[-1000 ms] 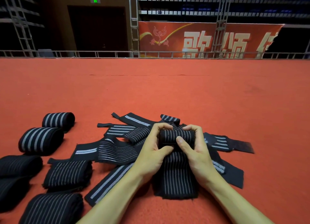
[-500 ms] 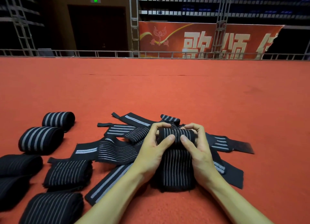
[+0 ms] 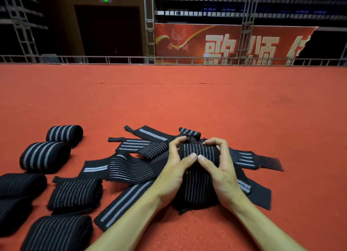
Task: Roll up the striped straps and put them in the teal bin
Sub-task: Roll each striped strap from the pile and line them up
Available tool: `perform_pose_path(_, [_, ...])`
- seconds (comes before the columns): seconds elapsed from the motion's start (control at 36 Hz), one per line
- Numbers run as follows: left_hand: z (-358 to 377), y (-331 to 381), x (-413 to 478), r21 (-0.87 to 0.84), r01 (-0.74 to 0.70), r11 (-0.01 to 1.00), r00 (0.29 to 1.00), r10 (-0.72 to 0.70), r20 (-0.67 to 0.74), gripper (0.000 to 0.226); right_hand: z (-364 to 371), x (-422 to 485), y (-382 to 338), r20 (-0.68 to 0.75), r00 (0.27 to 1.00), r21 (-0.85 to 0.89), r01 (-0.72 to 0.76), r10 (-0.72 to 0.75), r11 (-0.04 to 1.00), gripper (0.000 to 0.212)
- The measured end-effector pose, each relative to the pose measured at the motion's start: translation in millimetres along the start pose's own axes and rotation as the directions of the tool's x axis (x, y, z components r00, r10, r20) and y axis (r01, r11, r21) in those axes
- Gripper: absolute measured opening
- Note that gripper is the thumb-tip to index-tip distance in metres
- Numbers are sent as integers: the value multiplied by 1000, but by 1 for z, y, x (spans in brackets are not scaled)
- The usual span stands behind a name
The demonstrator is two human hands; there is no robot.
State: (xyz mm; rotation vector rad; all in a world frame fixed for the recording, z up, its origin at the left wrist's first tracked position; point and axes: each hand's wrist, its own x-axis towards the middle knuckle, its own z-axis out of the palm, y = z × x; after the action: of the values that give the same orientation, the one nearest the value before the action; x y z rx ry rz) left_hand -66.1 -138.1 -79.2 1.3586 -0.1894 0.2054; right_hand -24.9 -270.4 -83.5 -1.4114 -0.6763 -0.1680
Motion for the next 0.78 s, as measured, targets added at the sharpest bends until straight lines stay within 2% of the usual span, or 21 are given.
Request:
perform_pose_path(0.14, [-3,0,2,60,-31,998,999,33,-41,36,1,0,2,-3,999,-8,38,-38,999,36])
perform_pose_path(0.28, [-10,5,3,87,-167,982,983,173,-65,40,1,3,3,12,999,104,-53,52,993,44])
perform_pose_path(0.42, [-10,5,2,143,-232,962,972,235,-8,41,2,2,3,15,996,35,-86,85,996,42])
perform_pose_path(0.53, [-8,4,2,88,-192,977,981,190,31,40,0,1,2,-4,998,2,-66,66,998,40])
perform_pose_path(0.64, [-5,4,5,-13,-43,999,997,42,-60,57,-1,1,3,-8,999,60,-41,41,997,31])
perform_pose_path(0.78, [-3,3,6,-35,-23,999,995,20,-102,24,-2,1,1,3,999,46,-35,35,998,35])
